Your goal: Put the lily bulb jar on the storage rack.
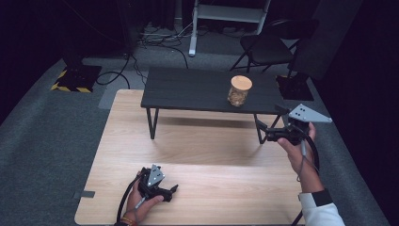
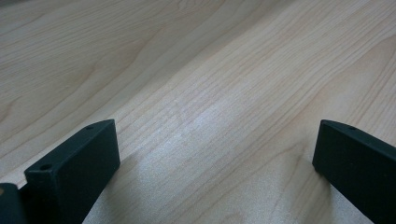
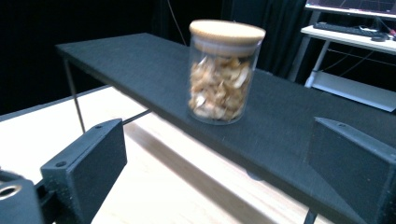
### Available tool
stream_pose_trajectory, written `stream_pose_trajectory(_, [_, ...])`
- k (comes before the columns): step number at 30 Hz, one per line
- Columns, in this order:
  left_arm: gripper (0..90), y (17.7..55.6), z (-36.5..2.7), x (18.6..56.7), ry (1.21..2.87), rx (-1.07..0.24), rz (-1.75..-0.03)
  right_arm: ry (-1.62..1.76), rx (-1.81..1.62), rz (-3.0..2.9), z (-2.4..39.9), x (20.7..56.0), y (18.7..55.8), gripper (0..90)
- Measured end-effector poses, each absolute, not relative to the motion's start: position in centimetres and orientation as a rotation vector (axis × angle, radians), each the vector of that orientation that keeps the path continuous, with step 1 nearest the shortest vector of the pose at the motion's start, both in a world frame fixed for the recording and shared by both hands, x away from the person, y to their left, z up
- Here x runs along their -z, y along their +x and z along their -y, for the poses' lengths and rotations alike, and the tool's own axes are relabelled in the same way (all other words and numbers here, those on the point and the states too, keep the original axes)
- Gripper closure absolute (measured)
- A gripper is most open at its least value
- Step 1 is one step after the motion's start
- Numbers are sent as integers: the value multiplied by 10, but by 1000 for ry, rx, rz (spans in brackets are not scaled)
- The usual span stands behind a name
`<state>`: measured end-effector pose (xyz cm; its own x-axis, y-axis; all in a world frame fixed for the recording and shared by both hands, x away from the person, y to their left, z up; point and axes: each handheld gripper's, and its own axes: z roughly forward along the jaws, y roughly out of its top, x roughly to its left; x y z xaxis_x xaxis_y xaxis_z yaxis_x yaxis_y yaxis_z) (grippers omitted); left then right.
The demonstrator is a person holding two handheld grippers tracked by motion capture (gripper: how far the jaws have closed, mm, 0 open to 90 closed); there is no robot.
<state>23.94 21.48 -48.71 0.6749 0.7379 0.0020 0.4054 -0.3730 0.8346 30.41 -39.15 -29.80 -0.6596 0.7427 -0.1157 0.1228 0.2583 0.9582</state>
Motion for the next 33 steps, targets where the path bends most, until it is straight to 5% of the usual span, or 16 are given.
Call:
stream_pose_trajectory(19, [5, 239, -214, 487, 2008, -479, -884, 835, -1315, -2052, 401, 404, 246, 41])
stream_pose_trajectory(33, [5, 239, -214, 487, 2008, -479, -885, 859, -1267, -2130, 409, 446, 227, 41])
